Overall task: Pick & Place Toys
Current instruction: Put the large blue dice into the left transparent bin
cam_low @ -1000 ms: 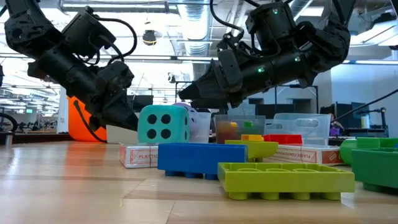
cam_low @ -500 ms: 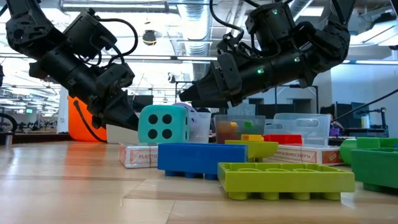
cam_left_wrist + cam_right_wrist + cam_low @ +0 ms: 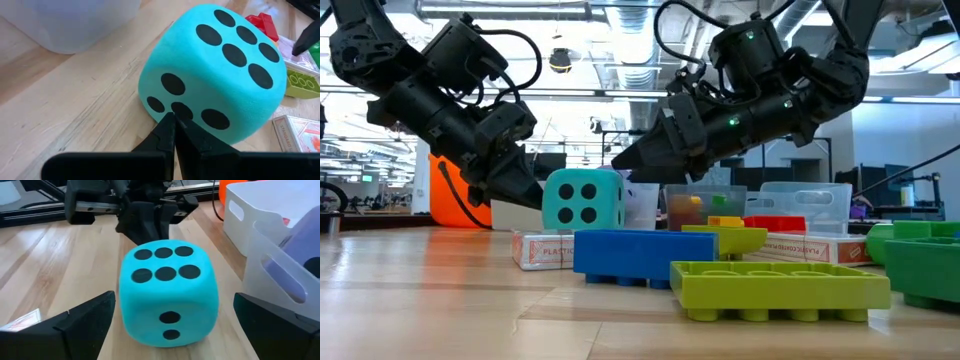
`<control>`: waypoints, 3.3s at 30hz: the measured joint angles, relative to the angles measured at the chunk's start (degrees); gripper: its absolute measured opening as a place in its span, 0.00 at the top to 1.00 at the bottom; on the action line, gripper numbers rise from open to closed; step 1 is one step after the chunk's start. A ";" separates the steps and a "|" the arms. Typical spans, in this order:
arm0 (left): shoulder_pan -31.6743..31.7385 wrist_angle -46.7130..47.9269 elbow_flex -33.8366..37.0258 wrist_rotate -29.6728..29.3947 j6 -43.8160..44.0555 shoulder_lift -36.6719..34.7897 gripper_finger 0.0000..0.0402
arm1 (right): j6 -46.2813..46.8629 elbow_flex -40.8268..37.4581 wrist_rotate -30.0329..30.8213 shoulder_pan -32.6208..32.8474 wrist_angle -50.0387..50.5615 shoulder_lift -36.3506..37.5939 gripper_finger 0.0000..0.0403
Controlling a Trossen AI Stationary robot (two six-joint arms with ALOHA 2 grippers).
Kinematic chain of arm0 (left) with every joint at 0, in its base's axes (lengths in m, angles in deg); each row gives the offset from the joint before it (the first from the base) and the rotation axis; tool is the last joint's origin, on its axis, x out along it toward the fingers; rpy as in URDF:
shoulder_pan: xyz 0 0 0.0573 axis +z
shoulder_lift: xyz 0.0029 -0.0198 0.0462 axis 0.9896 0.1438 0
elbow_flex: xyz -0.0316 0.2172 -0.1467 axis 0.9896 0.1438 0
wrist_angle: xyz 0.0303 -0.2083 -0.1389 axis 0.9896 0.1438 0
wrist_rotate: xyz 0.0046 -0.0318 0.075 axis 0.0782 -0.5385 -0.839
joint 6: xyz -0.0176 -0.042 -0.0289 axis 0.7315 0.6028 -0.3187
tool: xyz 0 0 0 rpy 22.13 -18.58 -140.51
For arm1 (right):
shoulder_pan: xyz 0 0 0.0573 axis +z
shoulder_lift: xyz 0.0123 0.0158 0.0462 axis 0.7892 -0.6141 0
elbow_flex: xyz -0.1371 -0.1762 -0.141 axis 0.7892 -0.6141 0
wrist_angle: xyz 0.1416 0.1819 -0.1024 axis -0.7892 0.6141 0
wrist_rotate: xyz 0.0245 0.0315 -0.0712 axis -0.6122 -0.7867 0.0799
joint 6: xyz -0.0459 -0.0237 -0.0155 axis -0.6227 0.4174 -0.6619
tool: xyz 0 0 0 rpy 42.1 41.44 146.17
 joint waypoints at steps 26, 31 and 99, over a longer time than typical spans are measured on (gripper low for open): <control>0.00 -0.02 0.00 0.00 0.00 0.00 1.00 | -6.01 1.18 -2.98 0.85 2.67 0.00 0.01; 0.00 -0.02 0.00 -0.01 0.00 0.00 1.00 | -6.92 1.18 -2.95 1.29 2.69 0.00 0.01; 0.87 -3.98 0.00 -1.51 0.02 -0.02 1.00 | -3.99 1.22 1.15 0.88 1.29 0.00 0.01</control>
